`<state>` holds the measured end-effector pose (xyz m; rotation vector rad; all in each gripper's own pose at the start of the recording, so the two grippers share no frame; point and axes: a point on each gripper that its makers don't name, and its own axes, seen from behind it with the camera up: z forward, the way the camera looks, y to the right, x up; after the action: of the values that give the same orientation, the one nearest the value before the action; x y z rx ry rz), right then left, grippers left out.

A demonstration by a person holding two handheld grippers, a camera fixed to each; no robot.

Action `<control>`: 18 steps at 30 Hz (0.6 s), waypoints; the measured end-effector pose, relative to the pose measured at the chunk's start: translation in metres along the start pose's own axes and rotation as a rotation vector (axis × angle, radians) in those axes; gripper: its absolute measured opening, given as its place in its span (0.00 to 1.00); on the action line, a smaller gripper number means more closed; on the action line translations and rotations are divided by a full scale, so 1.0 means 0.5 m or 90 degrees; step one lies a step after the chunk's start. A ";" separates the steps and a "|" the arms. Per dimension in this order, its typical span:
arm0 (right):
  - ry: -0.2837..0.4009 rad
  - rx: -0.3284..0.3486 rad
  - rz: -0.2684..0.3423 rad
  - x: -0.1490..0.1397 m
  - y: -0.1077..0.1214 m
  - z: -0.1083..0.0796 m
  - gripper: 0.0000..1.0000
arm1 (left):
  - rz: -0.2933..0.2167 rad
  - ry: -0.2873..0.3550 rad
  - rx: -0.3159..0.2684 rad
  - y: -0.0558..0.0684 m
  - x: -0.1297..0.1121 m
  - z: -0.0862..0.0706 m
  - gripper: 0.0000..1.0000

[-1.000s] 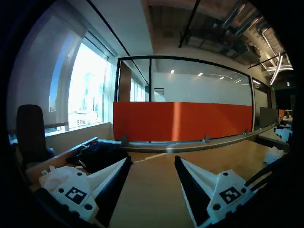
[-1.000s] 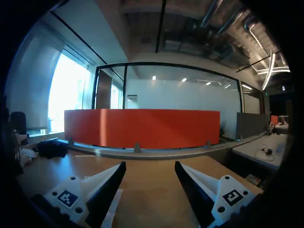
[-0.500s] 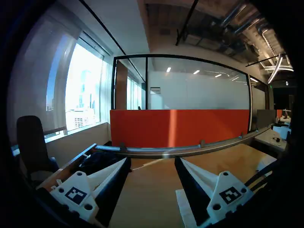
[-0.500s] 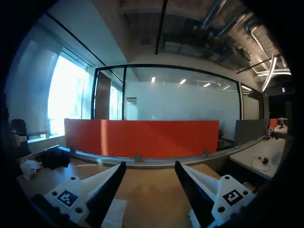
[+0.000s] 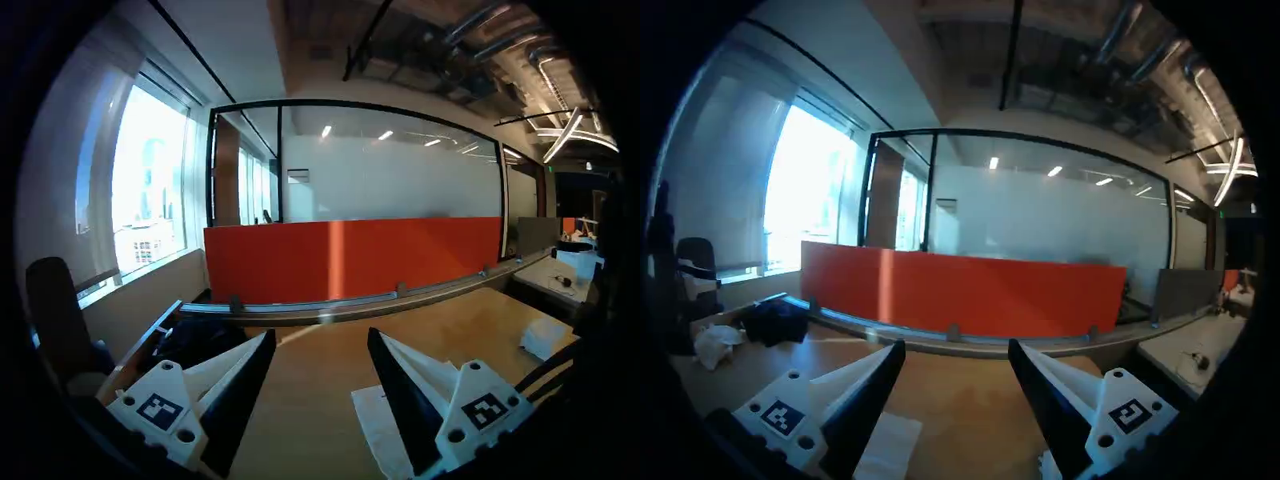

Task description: Fold towel

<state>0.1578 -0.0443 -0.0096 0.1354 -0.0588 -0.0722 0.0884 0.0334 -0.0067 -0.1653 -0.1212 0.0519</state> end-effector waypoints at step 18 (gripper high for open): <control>-0.124 0.174 -0.058 -0.057 -0.109 -0.017 1.00 | 0.047 -0.095 -0.184 0.134 -0.040 -0.013 0.84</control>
<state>0.1266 -0.0950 -0.0271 0.4040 -0.2571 -0.1684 0.0664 0.0971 -0.0267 -0.4542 -0.2721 0.1207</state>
